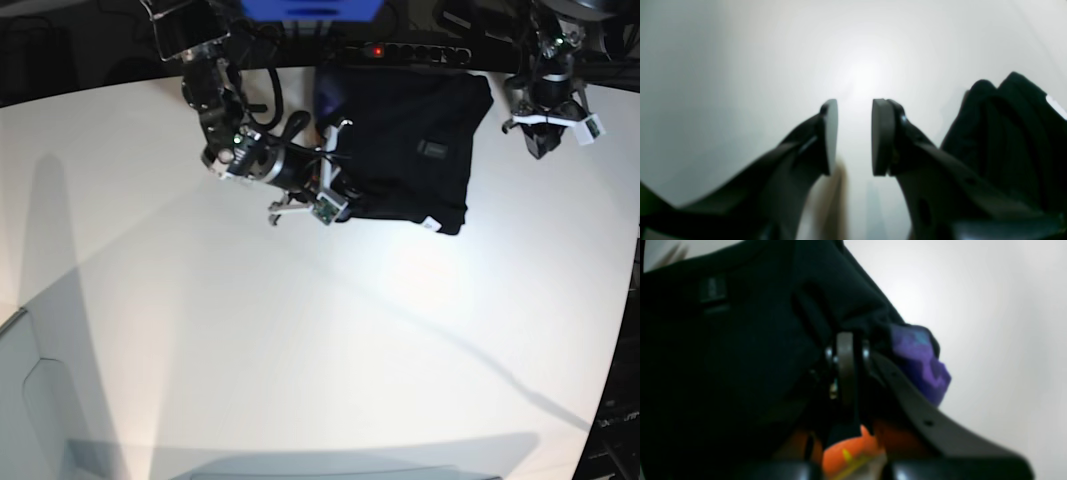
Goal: Fold the T-shirt properly
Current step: 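Open the right gripper and pull it back from the bundle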
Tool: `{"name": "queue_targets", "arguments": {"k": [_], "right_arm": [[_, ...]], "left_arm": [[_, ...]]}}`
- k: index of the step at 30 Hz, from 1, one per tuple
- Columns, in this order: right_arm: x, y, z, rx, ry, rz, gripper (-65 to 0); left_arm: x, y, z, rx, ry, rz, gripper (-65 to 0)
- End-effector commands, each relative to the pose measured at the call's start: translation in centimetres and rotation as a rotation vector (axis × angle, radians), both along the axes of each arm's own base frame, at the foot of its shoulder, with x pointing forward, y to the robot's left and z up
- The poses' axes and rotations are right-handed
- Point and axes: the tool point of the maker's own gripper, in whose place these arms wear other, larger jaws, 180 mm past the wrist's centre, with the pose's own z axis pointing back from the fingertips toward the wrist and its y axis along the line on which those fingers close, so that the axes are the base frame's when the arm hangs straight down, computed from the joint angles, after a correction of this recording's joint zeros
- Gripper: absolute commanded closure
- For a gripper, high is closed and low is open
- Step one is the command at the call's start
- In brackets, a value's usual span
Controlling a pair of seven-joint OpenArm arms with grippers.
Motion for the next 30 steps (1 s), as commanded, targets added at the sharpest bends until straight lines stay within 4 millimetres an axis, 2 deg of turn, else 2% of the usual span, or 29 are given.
{"name": "queue_targets", "arguments": {"k": [1, 5, 7, 10, 12, 14, 17, 19, 23, 26, 28, 30], "right_arm": [[1.1, 0.7, 2.9, 0.07, -0.073, 0.0, -1.5], [1.6, 0.6, 6.3, 0.094, -0.167, -0.006, -1.5], [1.4, 0.6, 7.2, 0.104, -0.191, -0.008, -1.6], [1.8, -0.7, 8.1, 0.105, -0.215, -0.049, -3.0], [2.1, -1.8, 8.0, 0.099, -0.214, -0.085, -7.0], [2.7, -2.8, 8.0, 0.092, -0.217, -0.117, -13.4], [3.5, -5.0, 7.7, 0.071, -0.218, -0.176, -23.1], [3.6, -5.9, 7.3, 0.063, -0.208, -0.202, -26.8], [3.9, -7.6, 6.8, 0.042, -0.203, -0.243, -28.0], [3.9, -8.5, 6.5, 0.014, -0.207, -0.239, -28.0], [3.9, -8.9, 6.3, -0.001, -0.209, -0.236, -28.0], [4.0, -9.7, 6.1, -0.017, -0.211, -0.245, -28.0]], "left_arm": [[0.3, 0.1, 1.8, 0.032, -0.046, -0.015, -18.0], [0.9, -1.3, 4.6, 0.066, -0.097, -0.065, -26.9], [1.1, -1.6, 5.3, 0.071, -0.114, -0.074, -32.4], [1.5, -2.5, 4.6, 0.01, -0.122, -0.085, -43.3], [2.1, -3.4, 4.0, -0.038, -0.128, -0.104, -49.5], [3.0, -4.8, 3.4, -0.071, -0.127, -0.147, -52.4], [3.7, -7.1, 2.3, -0.119, -0.114, -0.207, -52.4], [4.6, -8.4, 1.9, -0.142, -0.118, -0.236, -52.4], [5.0, -10.4, 0.2, -0.197, -0.092, -0.266, -52.3], [4.8, -10.7, -1.0, -0.218, -0.067, -0.265, -51.9], [4.3, -10.7, -1.9, -0.231, -0.045, -0.253, -46.9], [4.5, -10.5, -2.4, -0.236, -0.038, -0.246, -36.8]]}}
